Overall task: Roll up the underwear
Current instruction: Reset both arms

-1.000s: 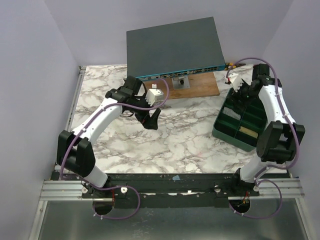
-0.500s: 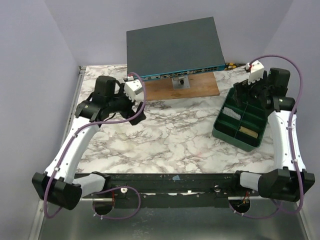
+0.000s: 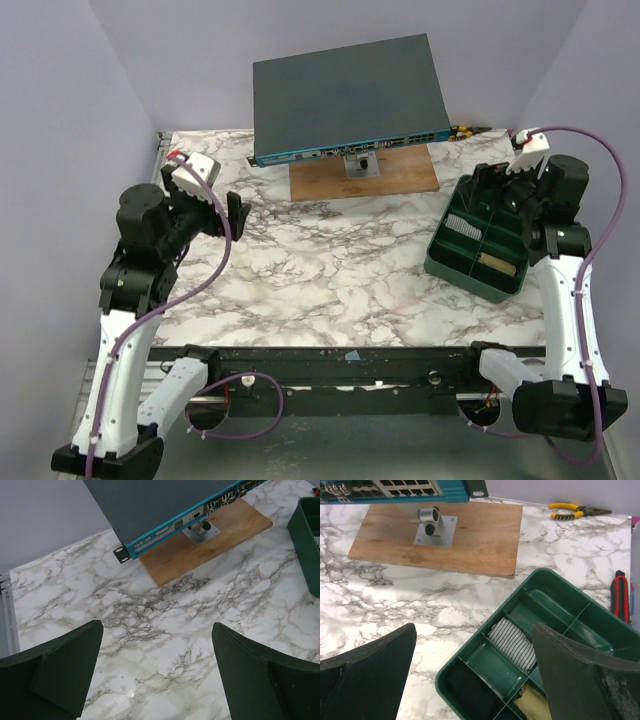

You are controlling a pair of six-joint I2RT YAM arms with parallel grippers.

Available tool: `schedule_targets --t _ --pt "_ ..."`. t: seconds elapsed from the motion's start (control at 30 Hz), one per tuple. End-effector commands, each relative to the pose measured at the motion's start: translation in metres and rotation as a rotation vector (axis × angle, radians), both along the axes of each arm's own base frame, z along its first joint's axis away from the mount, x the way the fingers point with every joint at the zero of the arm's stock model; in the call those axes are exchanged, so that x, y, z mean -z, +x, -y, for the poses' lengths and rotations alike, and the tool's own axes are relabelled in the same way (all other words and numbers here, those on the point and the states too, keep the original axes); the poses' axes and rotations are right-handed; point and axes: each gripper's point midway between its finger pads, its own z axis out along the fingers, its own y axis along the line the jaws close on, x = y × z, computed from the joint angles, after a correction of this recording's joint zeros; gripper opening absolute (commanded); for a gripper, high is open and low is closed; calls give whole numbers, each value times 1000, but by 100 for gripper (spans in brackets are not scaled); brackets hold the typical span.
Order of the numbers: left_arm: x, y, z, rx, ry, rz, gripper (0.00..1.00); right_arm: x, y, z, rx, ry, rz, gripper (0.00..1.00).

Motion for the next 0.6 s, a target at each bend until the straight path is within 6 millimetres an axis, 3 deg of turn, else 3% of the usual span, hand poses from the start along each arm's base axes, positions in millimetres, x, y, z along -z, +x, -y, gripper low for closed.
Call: schedule_targets --t 0.0,0.13,0.57 --pt "-1 -3 -26 -155 -40 97 99 -4 -6 -8 -23 46 57 100" --pt "9 -4 -31 -174 -74 110 99 6 -11 -12 -40 50 66 100" --pt "21 -8 -35 -165 -95 107 99 11 -21 -20 -101 54 73 100"
